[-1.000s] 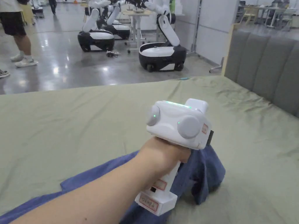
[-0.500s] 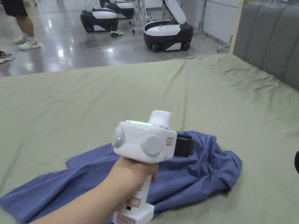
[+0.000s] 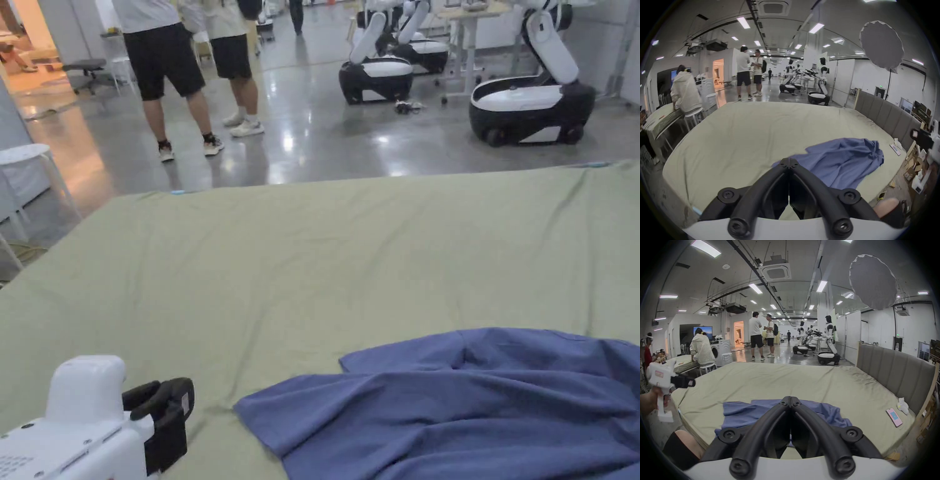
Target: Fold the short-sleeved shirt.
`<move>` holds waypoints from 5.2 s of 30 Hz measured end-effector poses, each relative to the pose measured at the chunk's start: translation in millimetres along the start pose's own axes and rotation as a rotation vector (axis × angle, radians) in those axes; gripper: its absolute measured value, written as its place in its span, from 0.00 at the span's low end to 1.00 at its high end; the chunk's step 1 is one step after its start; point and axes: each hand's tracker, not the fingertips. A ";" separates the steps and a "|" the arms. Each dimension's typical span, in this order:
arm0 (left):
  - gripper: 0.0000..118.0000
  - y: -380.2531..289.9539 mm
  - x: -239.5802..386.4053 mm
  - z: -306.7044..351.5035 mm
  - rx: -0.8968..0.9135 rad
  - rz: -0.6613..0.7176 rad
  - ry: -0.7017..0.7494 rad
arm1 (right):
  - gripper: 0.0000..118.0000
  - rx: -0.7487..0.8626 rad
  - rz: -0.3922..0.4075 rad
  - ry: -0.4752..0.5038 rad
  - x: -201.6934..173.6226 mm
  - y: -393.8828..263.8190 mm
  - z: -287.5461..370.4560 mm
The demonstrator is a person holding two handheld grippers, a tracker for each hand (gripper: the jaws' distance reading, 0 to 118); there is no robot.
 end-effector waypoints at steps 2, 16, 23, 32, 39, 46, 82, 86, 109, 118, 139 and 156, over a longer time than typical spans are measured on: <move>0.00 -18.3 -7.2 15.3 -0.051 -0.008 0.013 | 0.01 -0.005 -0.011 0.035 -9.3 0.4 -4.9; 0.34 15.1 18.5 -162.6 -0.149 0.067 0.003 | 0.01 -0.075 0.016 0.075 -31.6 -5.7 -29.4; 0.75 -22.8 28.9 -277.5 -0.435 0.020 0.152 | 0.01 -0.102 -0.008 0.030 -13.3 -10.7 -36.3; 0.40 -45.9 47.5 -280.8 -0.403 0.024 0.205 | 0.01 -0.141 -0.060 -0.011 9.8 -24.7 -48.2; 0.03 -33.8 45.1 -250.0 -0.370 0.073 0.116 | 0.01 -0.165 -0.107 -0.038 30.1 -29.6 -48.6; 0.03 -2.5 47.4 -188.2 -0.202 -0.031 0.032 | 1.00 -0.415 -0.082 -0.197 103.3 -38.7 -106.5; 0.02 232.8 -24.1 -65.4 0.246 -0.023 0.140 | 0.08 -0.026 -0.089 -0.105 123.6 169.7 -95.1; 0.02 286.6 -30.8 -56.0 0.279 -0.034 0.170 | 0.08 0.053 -0.005 -0.127 112.8 222.9 -95.5; 0.02 384.0 -15.1 -220.0 0.380 -0.096 0.392 | 0.08 0.055 0.076 -0.284 105.0 308.9 -365.4; 0.02 279.1 -16.0 -317.7 0.213 -0.096 0.371 | 0.08 -0.131 0.120 -0.276 110.8 186.8 -442.0; 0.02 57.7 -48.6 -225.8 -0.087 -0.057 0.193 | 0.08 -0.337 0.038 -0.123 117.6 -16.4 -239.1; 0.03 -77.9 -65.3 -108.7 -0.388 -0.097 0.107 | 0.08 -0.533 0.083 -0.053 88.9 -127.7 -91.4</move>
